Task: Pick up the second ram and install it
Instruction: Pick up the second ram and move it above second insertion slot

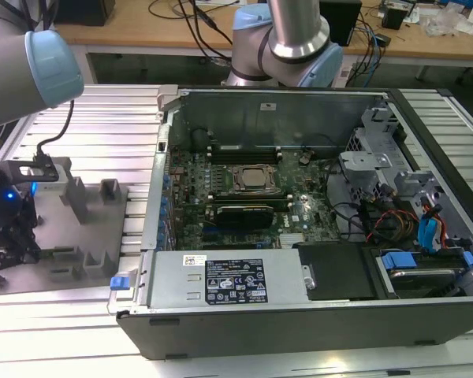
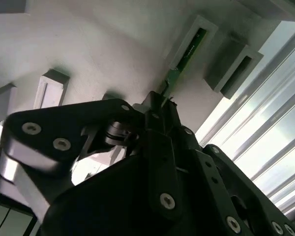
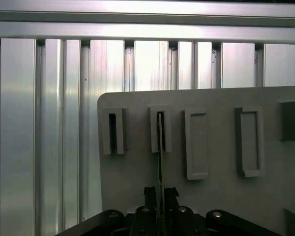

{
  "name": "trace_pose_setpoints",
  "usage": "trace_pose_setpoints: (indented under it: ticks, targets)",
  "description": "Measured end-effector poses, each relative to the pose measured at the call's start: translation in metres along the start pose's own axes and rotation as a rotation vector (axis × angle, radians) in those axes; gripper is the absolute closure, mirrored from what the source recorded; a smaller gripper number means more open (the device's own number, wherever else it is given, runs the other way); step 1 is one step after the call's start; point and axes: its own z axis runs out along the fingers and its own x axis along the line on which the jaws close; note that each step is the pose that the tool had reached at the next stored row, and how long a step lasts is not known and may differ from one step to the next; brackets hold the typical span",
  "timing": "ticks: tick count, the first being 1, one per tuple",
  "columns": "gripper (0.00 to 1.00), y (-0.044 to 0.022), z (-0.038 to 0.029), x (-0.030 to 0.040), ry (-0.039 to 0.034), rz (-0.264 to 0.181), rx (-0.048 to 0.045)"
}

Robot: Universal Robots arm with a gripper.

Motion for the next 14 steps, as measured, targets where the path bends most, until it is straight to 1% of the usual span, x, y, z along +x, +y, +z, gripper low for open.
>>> trace_pose_setpoints:
  ticks: [1, 2, 9, 10, 11, 14]
  targets:
    - [0.78, 0.0000, 0.0000, 0.0000, 0.0000, 0.000, 0.0000]
    - [0.86, 0.0000, 0.0000, 0.0000, 0.0000, 0.000, -0.0001]
    - [0.86, 0.0000, 0.0004, -0.0004, -0.0001, 0.001, 0.0003]
    - [0.86, 0.0000, 0.0004, -0.0025, -0.0030, 0.003, 0.0001]
    - [0.86, 0.0000, 0.0004, -0.0049, -0.0087, 0.005, 0.0002]
    - [0.86, -0.0001, 0.0004, -0.0062, -0.0102, 0.017, 0.0004]
